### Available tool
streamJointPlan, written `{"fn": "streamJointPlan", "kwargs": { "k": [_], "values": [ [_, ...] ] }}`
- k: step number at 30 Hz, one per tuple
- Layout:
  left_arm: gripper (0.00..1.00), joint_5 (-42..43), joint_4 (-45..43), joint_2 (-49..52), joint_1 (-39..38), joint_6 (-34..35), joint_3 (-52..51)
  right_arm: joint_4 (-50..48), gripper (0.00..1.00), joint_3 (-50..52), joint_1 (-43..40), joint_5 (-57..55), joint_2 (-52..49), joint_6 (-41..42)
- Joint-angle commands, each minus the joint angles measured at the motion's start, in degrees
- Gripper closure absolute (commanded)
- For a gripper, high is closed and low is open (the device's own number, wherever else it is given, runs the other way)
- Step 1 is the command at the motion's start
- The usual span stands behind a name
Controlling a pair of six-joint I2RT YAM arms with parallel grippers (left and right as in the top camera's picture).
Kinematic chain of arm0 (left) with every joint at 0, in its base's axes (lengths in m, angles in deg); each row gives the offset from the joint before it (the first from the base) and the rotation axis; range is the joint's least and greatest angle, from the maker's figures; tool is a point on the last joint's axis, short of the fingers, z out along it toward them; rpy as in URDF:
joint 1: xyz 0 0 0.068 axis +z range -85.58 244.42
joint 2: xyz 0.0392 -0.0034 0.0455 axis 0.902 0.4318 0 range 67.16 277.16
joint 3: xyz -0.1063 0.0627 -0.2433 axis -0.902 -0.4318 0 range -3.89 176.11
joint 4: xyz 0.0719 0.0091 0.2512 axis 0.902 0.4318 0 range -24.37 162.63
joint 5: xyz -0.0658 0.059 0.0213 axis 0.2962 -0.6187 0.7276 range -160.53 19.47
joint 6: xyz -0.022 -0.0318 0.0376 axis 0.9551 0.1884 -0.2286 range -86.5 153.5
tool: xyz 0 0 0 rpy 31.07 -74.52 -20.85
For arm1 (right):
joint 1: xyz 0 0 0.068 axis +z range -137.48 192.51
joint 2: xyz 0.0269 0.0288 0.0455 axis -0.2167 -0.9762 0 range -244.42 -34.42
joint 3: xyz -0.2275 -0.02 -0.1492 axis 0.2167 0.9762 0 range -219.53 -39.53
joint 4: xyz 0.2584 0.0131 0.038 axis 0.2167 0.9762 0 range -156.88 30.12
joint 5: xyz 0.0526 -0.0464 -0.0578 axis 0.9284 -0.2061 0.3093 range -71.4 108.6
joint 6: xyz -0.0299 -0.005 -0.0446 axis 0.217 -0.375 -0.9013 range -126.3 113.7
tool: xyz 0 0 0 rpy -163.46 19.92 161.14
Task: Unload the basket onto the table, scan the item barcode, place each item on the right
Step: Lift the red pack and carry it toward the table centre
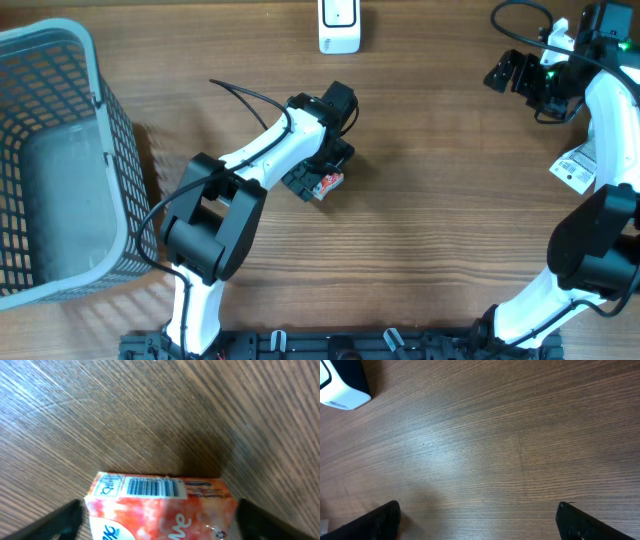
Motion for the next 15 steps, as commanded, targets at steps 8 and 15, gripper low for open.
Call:
{"fn": "streamJointPlan", "kwargs": {
  "k": [8,15],
  "values": [
    [0.0,-1.79,-0.04,0.11,0.11,-4.35,-1.38,0.15,0.0,0.57,0.13,-0.52,-0.55,0.37],
    [0.0,-1.38,-2.29,0.87,0.11,-4.46,-1.38,0.17,0.0,0.57,0.13,-0.55,-0.55,0.35]
  ]
}}
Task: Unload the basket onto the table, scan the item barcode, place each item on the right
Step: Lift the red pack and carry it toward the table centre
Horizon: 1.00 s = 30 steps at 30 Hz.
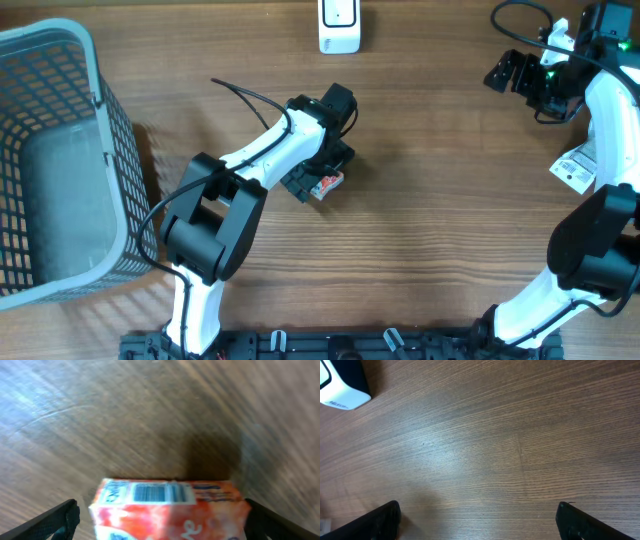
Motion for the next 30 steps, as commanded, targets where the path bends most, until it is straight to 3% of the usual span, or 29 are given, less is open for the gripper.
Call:
{"fn": "streamJointPlan", "kwargs": {
  "k": [1,7,8,10,11,23,25,30],
  "values": [
    [0.0,-1.01,-1.6,0.87,0.04,-1.51,-0.48,0.13,0.0,0.57,0.13,-0.55,-0.55,0.35],
    [0.0,-1.42,-2.69,0.87,-0.85,-2.69,-0.57,0.2,0.0,0.57,0.13,-0.55,-0.55,0.35],
    [0.04,-1.4,-2.78,0.87,-0.96,-2.71,-0.57,0.22,0.0,0.57,0.13,-0.55,-0.55,0.35],
    [0.29,-1.14,-2.47,0.87,-1.03,-2.71,-0.57,0.24,0.0,0.57,0.13,-0.55,-0.55,0.35],
    [0.32,-0.66,-2.01,0.87,-1.03,-2.73,-0.57,0.24,0.0,0.57,0.13,-0.55,-0.55,0.35],
    [0.32,4.15,3.26,0.87,-1.01,-2.75,-0.57,0.24,0.0,0.57,0.13,-0.55,-0.55,0.35],
    [0.41,6.82,3.23,0.87,-0.96,-3.23,-0.57,0.24,0.0,0.57,0.13,-0.55,-0.55,0.37],
    [0.41,16.7,2.99,0.85,-0.28,-7.65,-0.5,0.09,0.0,0.57,0.13,-0.55,-0.55,0.35]
  ]
}}
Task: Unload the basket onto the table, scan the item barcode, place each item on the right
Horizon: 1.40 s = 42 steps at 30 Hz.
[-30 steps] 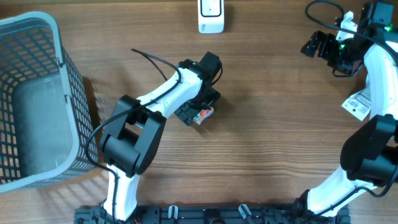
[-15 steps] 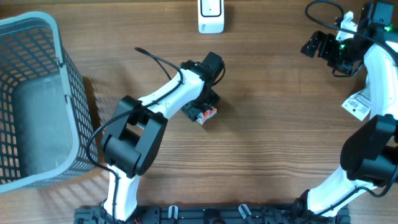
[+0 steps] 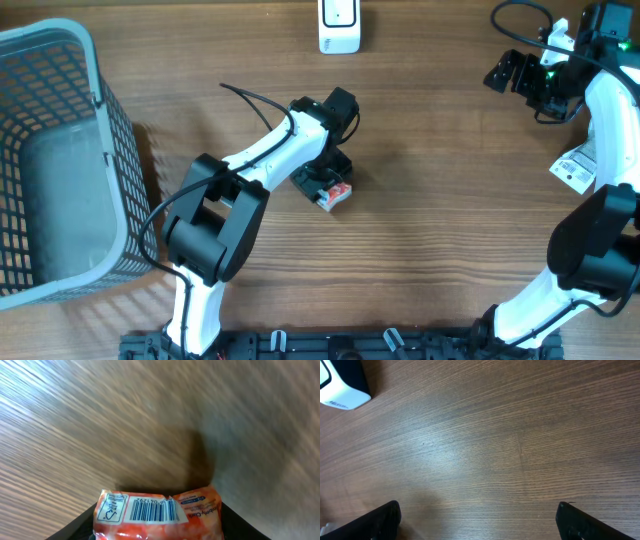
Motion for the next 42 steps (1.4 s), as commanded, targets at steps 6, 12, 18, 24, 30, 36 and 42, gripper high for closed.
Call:
{"fn": "streamJointPlan", "kwargs": {
  "k": [6,12,18,24,30,36,42],
  "values": [
    [0.54,29.05,-0.7,0.85,4.52,-10.1,-0.44,0.02,0.0,0.57,0.13,-0.55,-0.55,0.35],
    [0.54,50.75,-1.31,0.85,9.46,-12.5,-0.44,-0.02,0.0,0.57,0.13,-0.57,-0.55,0.33],
    [0.57,72.52,-7.56,0.85,12.74,-11.74,-0.44,-0.2,0.0,0.61,0.28,-0.55,-0.55,0.33],
    [0.95,80.7,-10.34,0.85,14.84,-6.03,-0.44,-0.24,0.0,0.9,0.28,-0.57,-0.55,0.35],
    [0.94,80.7,-10.34,0.85,16.94,-6.03,-0.44,-0.39,0.0,0.9,0.28,-0.55,-0.55,0.37],
    [0.79,80.67,-13.38,0.85,18.21,-6.49,-0.44,-0.81,0.0,0.9,0.28,-0.55,-0.55,0.37],
    [0.63,78.31,-31.89,0.85,18.45,-10.82,-0.44,-0.83,0.0,0.98,0.31,-0.31,-0.55,0.61]
  ]
}}
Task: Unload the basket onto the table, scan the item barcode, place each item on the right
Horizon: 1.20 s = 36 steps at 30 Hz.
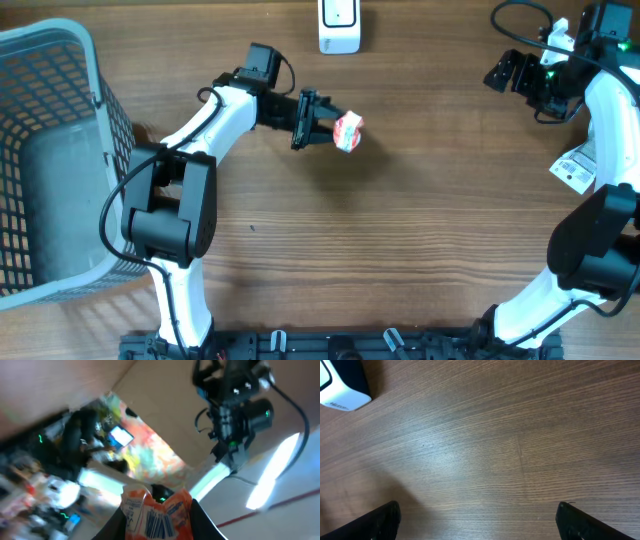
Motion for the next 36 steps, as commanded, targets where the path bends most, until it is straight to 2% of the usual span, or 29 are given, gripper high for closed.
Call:
{"fn": "streamJointPlan", "kwargs": {
  "k": [1,2,3,5,7,10,13,16,19,21,22,24,28,31,36],
  "values": [
    [0.5,-1.66,-8.7,0.76,0.28,-5.42,0.11,-0.33,0.0,0.83,0.31,-0.31,-0.55,0.59],
    [0.42,-2.75,-10.19,0.76,0.22,-7.15,0.11,-0.33,0.0,0.83,0.31,-0.31,-0.55,0.59],
    [0.38,-4.11,-12.09,0.76,0.13,-10.67,0.11,-0.31,0.0,0.83,0.31,-0.31,-0.55,0.59],
    [0.35,-5.09,-15.34,0.76,-0.11,-22.08,0.11,-0.28,0.0,0.83,0.35,-0.33,-0.55,0.57],
    [0.26,-5.01,-15.58,0.76,-0.2,-27.96,0.11,-0.26,0.0,0.83,0.35,-0.33,-0.55,0.55],
    [0.23,-0.61,-16.44,0.76,-0.2,-35.41,0.11,-0.28,0.0,0.83,0.35,-0.35,-0.55,0.52],
    [0.23,1.81,-18.67,0.76,-0.31,-36.37,0.11,-0.31,0.0,0.83,0.35,-0.35,-0.55,0.55],
    [0.33,1.81,-20.57,0.76,-0.28,-37.73,0.11,-0.31,0.0,0.83,0.35,-0.35,-0.55,0.55],
    [0.33,1.81,-22.18,0.76,-0.28,-40.92,0.11,-0.26,0.0,0.83,0.35,-0.35,-0.55,0.55],
    [0.25,1.81,-23.26,0.76,-0.28,-41.44,0.09,-0.26,0.0,0.83,0.35,-0.35,-0.55,0.55],
    [0.13,1.79,-23.45,0.76,-0.28,-41.44,0.09,-0.26,0.0,0.85,0.35,-0.35,-0.55,0.55],
    [0.0,1.79,-23.52,0.76,-0.28,-41.42,0.09,-0.22,0.0,0.85,0.35,-0.33,-0.55,0.55],
    [0.0,1.11,-23.58,0.76,-0.17,-41.42,0.09,0.46,0.0,0.85,0.48,0.15,-0.55,0.28],
    [0.0,-4.02,-25.33,0.76,-0.15,-40.63,0.11,1.01,0.0,0.85,1.46,2.12,-0.55,-1.79],
    [0.0,-21.92,-25.33,-0.52,0.04,-39.71,0.11,0.74,0.0,0.85,4.39,1.31,-0.55,-4.7]
  ]
}}
